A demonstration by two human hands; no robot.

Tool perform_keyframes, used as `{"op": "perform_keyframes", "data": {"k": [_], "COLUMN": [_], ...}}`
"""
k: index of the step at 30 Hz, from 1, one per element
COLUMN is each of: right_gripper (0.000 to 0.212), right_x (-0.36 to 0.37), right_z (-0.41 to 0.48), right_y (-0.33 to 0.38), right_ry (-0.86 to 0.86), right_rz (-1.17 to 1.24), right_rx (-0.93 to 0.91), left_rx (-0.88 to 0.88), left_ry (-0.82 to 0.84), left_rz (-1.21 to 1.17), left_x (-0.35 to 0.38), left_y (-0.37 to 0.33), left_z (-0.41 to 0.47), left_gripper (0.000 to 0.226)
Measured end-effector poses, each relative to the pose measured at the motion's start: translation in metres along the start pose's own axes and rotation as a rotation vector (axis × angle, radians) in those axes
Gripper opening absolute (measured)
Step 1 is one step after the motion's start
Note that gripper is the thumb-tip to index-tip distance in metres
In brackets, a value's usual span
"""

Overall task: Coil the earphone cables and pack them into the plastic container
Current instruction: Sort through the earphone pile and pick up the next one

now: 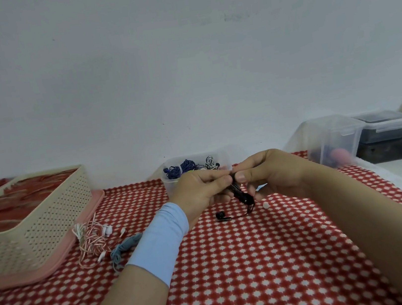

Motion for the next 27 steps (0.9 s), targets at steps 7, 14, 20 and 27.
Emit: {"op": "perform_keyframes", "data": {"k": [7, 14, 20, 27], "right_gripper": [0.008, 0.005, 0.004, 0.003], "right_x": [-0.003, 0.000, -0.001, -0.006], "right_z": [0.002, 0.000, 0.001, 0.003], "right_y": [0.003, -0.003, 0.002, 0.014], "right_ry": [-0.042, 0.004, -0.071, -0.203], "right_rz": [-0.006, 0.032, -0.072, -0.281], "right_rx": [-0.054, 0.041, -0.065, -0.219], "left_rx": [-0.009, 0.001, -0.045, -0.090], "left_ry": [-0.006, 0.005, -0.031, -0.116], "left_rz": [-0.016, -0.027, -0.015, -0.080], "left_x": [0.001, 0.003, -0.001, -0.007], "left_y": [0.003, 0.001, 0.007, 0.014], "left_z": [0.000, -0.002, 0.000, 0.002], "left_gripper": [0.017, 0.020, 0.019, 0.011]}}
Point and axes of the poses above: each hand's wrist, its own z-axis towards the middle knuckle, its own x-axis out of the palm, y = z × x, the point moved 8 cm from there along z, towards the middle knuckle, and after that the axes turned 6 degrees about z, right-handed, at the moved point
